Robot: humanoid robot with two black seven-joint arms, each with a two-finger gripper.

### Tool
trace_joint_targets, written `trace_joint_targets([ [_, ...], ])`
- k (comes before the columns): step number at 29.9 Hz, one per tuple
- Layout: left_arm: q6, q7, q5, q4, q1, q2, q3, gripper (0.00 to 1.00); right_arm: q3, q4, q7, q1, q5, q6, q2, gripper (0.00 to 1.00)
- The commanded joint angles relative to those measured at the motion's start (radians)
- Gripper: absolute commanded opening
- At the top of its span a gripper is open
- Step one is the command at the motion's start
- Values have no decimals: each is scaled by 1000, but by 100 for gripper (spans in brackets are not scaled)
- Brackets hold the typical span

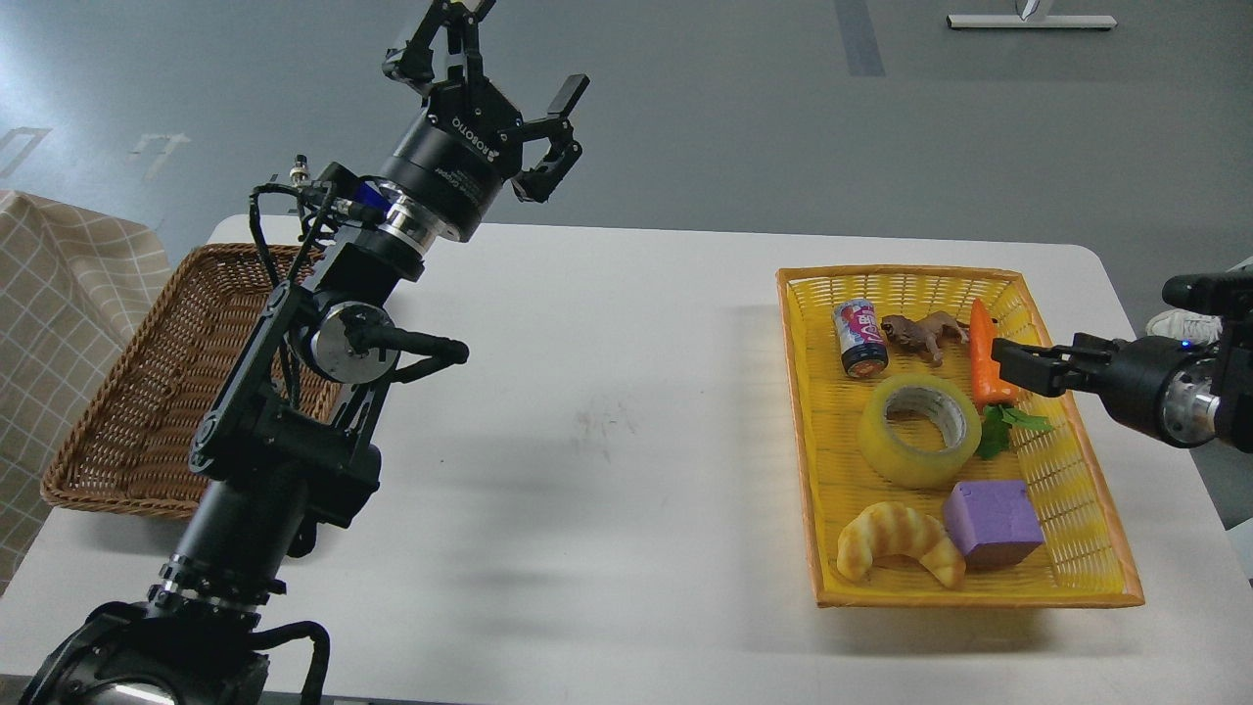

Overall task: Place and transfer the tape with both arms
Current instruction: 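Swing the right gripper out and lower it toward the tape roll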

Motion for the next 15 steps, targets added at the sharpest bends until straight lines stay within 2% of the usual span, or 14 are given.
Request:
trace_joint_targets([
  [1, 0, 0, 0, 0, 0, 0, 0, 98, -30, -2, 0, -3, -11, 0, 7, 90],
  [15, 2, -3, -2, 0, 1, 0, -2, 98, -109, -49, -1, 8, -33, -3, 58, 88],
])
